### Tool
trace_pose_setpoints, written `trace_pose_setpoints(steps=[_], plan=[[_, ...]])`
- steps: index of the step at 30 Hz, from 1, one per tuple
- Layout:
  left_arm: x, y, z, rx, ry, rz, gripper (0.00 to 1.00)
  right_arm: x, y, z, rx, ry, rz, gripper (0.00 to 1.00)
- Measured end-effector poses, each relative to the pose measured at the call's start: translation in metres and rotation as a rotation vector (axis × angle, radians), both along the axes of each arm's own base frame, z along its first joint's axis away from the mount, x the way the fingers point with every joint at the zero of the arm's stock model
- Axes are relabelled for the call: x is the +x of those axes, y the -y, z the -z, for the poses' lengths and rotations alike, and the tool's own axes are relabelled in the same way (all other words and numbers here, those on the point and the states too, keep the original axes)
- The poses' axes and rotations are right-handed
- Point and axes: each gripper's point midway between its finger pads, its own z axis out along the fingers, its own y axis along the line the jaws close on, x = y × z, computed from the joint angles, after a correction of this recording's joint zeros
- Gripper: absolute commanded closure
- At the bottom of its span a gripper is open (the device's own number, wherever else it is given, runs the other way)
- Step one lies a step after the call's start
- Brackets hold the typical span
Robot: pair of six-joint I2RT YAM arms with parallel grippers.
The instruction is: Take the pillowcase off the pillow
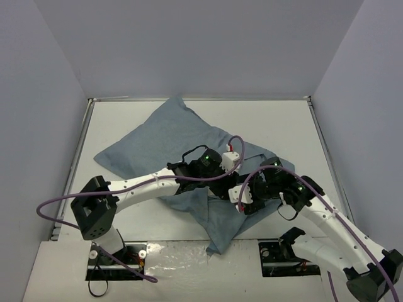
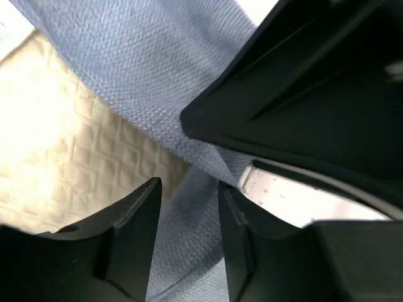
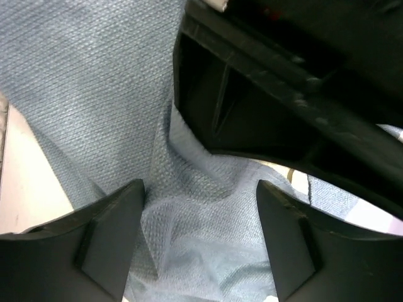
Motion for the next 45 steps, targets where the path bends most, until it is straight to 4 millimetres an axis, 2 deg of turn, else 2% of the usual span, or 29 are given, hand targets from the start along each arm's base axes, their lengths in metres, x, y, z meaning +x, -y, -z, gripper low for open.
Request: trace_pose_setpoints(steps=[2, 3, 5, 6, 8, 9, 10, 13, 15, 18, 21, 26, 29, 36, 39, 45], plan=[[0.000, 0.000, -0.008, -0.018, 0.007, -0.005, 0.58, 0.002, -0.002, 0.003, 0.003, -0.006, 0.007, 0.47], [0.000, 0.000, -0.010, -0.025, 0.007, -0.007, 0.56, 0.003, -0.004, 0.007, 0.001, -0.012, 0.009, 0.55], [0.001, 0.000, -0.010, -0.024, 0.004, -0.015, 0.54, 0.004, -0.006, 0.018, -0.010, -0.036, 0.008, 0.63], [0.003, -0.001, -0.008, -0.017, 0.001, -0.022, 0.53, 0.003, -0.007, 0.026, -0.021, -0.054, 0.006, 0.73], [0.006, -0.003, -0.003, -0.004, -0.004, -0.029, 0.52, -0.001, -0.009, 0.043, -0.054, -0.093, -0.003, 0.86], [0.005, -0.004, 0.001, 0.009, -0.011, -0.026, 0.51, -0.002, -0.008, 0.050, -0.074, -0.105, -0.002, 0.96], [0.004, -0.004, 0.006, 0.020, -0.017, -0.024, 0.48, -0.002, -0.008, 0.053, -0.085, -0.109, -0.001, 1.00], [0.005, -0.004, 0.018, 0.044, -0.032, -0.018, 0.46, 0.000, -0.009, 0.047, -0.068, -0.085, 0.009, 1.00], [0.007, -0.004, 0.021, 0.049, -0.040, -0.020, 0.46, -0.001, -0.008, 0.034, -0.029, -0.037, 0.010, 1.00], [0.013, -0.004, 0.017, 0.044, -0.039, -0.031, 0.44, -0.005, -0.007, 0.016, 0.019, 0.025, 0.006, 1.00], [0.023, -0.005, 0.012, 0.048, -0.030, -0.054, 0.41, -0.010, -0.003, 0.007, 0.039, 0.052, 0.003, 1.00], [0.030, -0.006, 0.010, 0.074, -0.019, -0.072, 0.38, -0.017, 0.002, 0.009, 0.020, 0.045, -0.012, 1.00], [0.036, 0.001, 0.009, 0.104, -0.020, -0.063, 0.38, -0.018, 0.003, 0.011, 0.011, 0.043, -0.018, 1.00], [0.065, 0.014, 0.029, 0.201, 0.020, -0.088, 0.37, -0.028, 0.003, 0.013, 0.011, 0.020, -0.050, 1.00], [0.070, 0.011, 0.034, 0.226, 0.038, -0.105, 0.36, -0.030, 0.002, 0.013, 0.014, 0.017, -0.057, 1.00], [0.082, 0.003, 0.024, 0.245, 0.114, -0.168, 0.31, -0.031, 0.002, 0.011, 0.021, 0.020, -0.066, 1.00]])
